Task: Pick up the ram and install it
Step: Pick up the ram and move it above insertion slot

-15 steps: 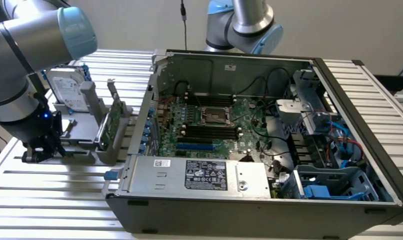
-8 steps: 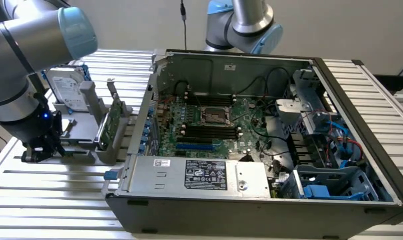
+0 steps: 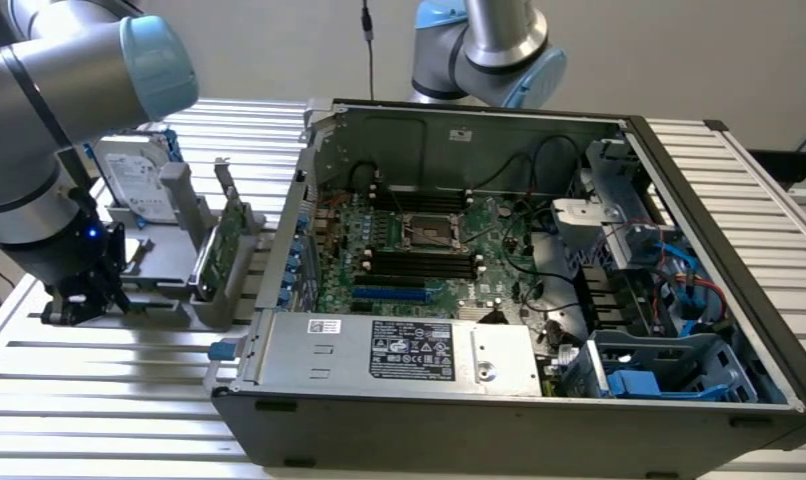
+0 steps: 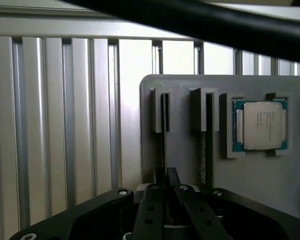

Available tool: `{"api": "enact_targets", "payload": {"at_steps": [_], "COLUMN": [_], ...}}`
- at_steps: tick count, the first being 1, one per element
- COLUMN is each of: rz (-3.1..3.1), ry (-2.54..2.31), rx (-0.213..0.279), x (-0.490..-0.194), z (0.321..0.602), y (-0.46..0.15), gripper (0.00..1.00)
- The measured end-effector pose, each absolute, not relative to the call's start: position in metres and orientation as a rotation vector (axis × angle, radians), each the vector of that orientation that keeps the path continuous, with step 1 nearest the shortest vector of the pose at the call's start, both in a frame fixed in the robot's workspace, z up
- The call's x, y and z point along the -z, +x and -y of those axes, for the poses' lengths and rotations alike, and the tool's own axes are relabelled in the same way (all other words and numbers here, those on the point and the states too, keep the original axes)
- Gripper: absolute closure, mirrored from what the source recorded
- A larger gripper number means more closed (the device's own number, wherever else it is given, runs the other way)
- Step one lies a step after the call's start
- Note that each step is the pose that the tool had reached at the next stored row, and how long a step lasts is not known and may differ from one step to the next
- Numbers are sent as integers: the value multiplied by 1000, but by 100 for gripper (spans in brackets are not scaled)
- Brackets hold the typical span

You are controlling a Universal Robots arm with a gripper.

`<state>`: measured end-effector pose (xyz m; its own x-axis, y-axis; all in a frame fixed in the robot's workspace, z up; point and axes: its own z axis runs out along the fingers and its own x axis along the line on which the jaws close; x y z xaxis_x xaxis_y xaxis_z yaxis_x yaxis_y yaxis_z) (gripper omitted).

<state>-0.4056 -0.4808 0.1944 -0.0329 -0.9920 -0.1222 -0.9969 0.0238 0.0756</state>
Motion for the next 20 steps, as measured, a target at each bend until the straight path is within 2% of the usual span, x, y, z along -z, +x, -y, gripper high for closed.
{"api": "enact_targets", "payload": {"at_steps": [20], "rz": [-2247], "ry": [-2147], "rx": [-221], "x": [-204], "z": [478], "y": [-402], "gripper": [86]}}
